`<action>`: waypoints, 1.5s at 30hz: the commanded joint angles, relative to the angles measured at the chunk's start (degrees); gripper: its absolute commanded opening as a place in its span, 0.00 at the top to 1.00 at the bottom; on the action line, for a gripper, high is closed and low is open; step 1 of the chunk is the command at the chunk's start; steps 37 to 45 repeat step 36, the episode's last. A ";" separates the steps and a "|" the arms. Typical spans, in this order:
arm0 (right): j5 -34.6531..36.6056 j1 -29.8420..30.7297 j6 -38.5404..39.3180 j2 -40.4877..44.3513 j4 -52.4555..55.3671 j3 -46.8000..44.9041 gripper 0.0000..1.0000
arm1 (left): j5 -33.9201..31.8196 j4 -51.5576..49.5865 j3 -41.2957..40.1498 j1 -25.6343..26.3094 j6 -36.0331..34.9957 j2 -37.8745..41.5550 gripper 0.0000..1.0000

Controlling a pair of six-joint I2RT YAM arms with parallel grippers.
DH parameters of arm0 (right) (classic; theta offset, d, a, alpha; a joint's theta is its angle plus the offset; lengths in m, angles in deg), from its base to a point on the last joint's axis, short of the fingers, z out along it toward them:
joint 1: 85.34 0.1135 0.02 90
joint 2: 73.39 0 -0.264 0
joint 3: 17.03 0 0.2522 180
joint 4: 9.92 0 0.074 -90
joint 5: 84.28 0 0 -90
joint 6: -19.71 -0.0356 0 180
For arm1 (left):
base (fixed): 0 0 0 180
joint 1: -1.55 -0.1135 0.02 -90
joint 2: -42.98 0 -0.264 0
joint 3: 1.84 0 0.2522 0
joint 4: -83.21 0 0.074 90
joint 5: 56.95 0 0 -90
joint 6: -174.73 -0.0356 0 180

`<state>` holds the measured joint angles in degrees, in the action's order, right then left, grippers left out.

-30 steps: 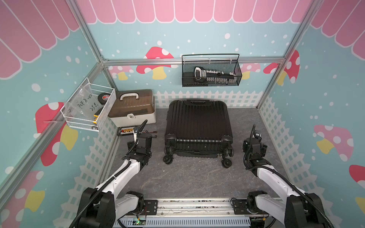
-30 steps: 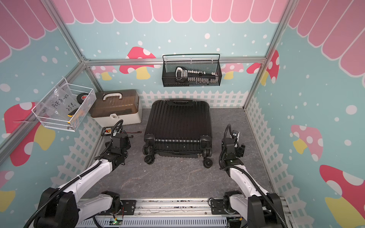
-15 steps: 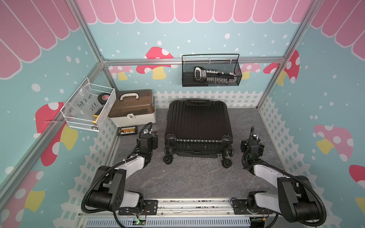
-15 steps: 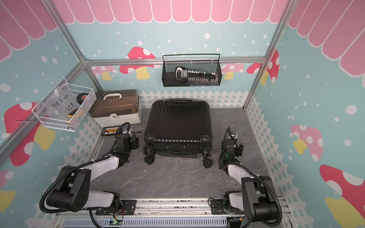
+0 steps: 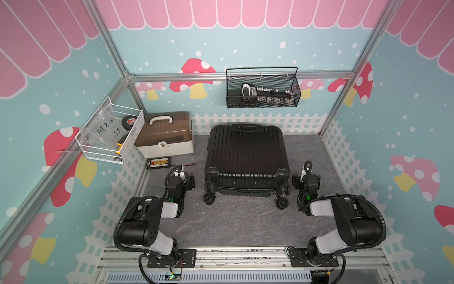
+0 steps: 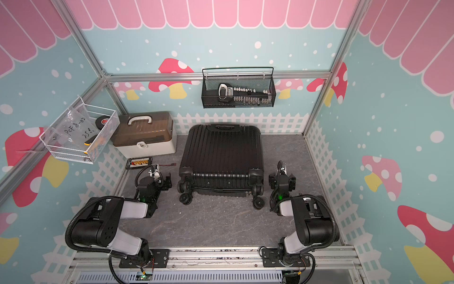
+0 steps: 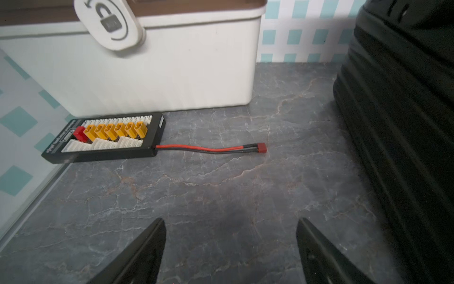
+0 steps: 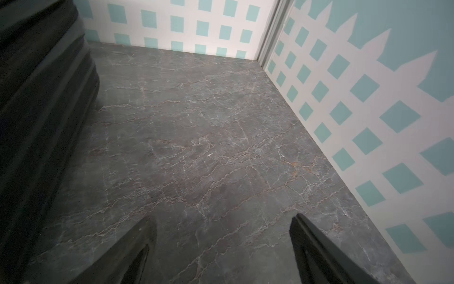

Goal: Close the suitcase zippers
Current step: Reset both arms

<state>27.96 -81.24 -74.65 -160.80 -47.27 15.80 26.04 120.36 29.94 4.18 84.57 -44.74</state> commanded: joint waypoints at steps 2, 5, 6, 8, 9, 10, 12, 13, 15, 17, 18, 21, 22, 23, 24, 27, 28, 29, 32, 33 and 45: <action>-2.94 -0.24 2.20 -0.05 -5.45 -0.22 0.02 | -1.21 4.37 1.58 -0.35 1.84 0.20 0.16; -3.03 -0.17 2.26 -0.18 -4.48 0.27 0.01 | -5.34 -2.43 5.17 -0.35 3.44 0.07 0.02; -3.05 -0.21 2.30 -0.14 -4.34 0.35 0.01 | -5.47 -0.82 4.52 -0.35 3.35 -0.26 0.01; -3.02 -0.22 2.32 -0.15 -4.28 0.35 0.01 | -6.19 -0.77 4.54 -0.35 3.68 -0.15 0.00; -3.01 -0.25 2.31 -0.10 -4.32 0.35 0.01 | -6.18 -0.97 4.52 -0.35 3.68 -0.02 0.00; -2.97 -0.19 2.27 -0.11 -4.35 0.35 0.01 | -6.14 0.28 4.23 -0.35 3.36 -0.41 0.00; -3.02 -0.28 2.26 -0.07 -4.31 0.34 0.01 | -6.02 -0.92 4.56 -0.35 3.49 -0.13 0.00; -2.99 -0.20 2.30 -0.06 -4.29 0.35 0.01 | -6.05 -0.34 4.44 -0.35 3.36 -0.33 0.00; -3.03 -0.25 2.26 -0.05 -4.32 0.33 0.01 | -6.05 -0.72 4.52 -0.27 3.33 -0.19 0.00; -2.99 -0.23 2.29 -0.04 -4.31 0.35 0.01 | -6.08 -0.23 4.47 -0.26 3.13 -0.43 0.00; -3.05 -0.24 2.26 -0.04 -4.35 0.35 0.01 | -6.09 -0.58 4.48 -0.26 3.23 -0.27 0.01; -3.06 -0.23 2.32 -0.05 -4.33 0.26 0.01 | -6.09 -0.55 4.57 -0.26 3.22 -0.32 0.00; -3.03 -0.20 2.26 -0.04 -4.31 0.28 0.01 | -6.09 -0.50 4.57 -0.26 3.24 -0.32 0.00; -3.05 -0.23 2.31 -0.09 -4.30 0.31 0.01 | -6.09 -0.47 4.49 -0.26 3.24 -0.28 0.00; -3.03 -0.29 2.28 -0.04 -4.32 0.35 0.01 | -6.09 -0.40 4.56 -0.26 3.24 -0.34 0.00; -3.05 -0.24 2.30 -0.10 -4.33 0.35 0.01 | -6.09 -0.47 4.48 -0.26 3.24 -0.28 0.00; -3.05 -0.24 2.31 -0.08 -4.34 0.33 0.01 | -6.00 -0.55 4.56 -0.26 3.32 -0.39 0.00; -3.07 -0.25 2.30 -0.04 -4.17 0.34 0.01 | -5.70 -0.72 4.74 -0.36 3.33 -0.43 0.01; -3.03 -0.21 2.25 -0.09 -4.35 0.34 0.01 | -3.66 -0.57 4.50 -1.06 3.74 -0.34 0.00; -2.99 -0.25 2.32 -0.04 -4.34 0.31 0.01 | -3.00 -0.47 4.40 -1.46 4.02 -0.26 0.01; -3.08 -0.28 2.27 -0.10 -4.38 0.35 0.01 | -2.84 -0.37 4.30 -1.67 3.94 -0.16 0.00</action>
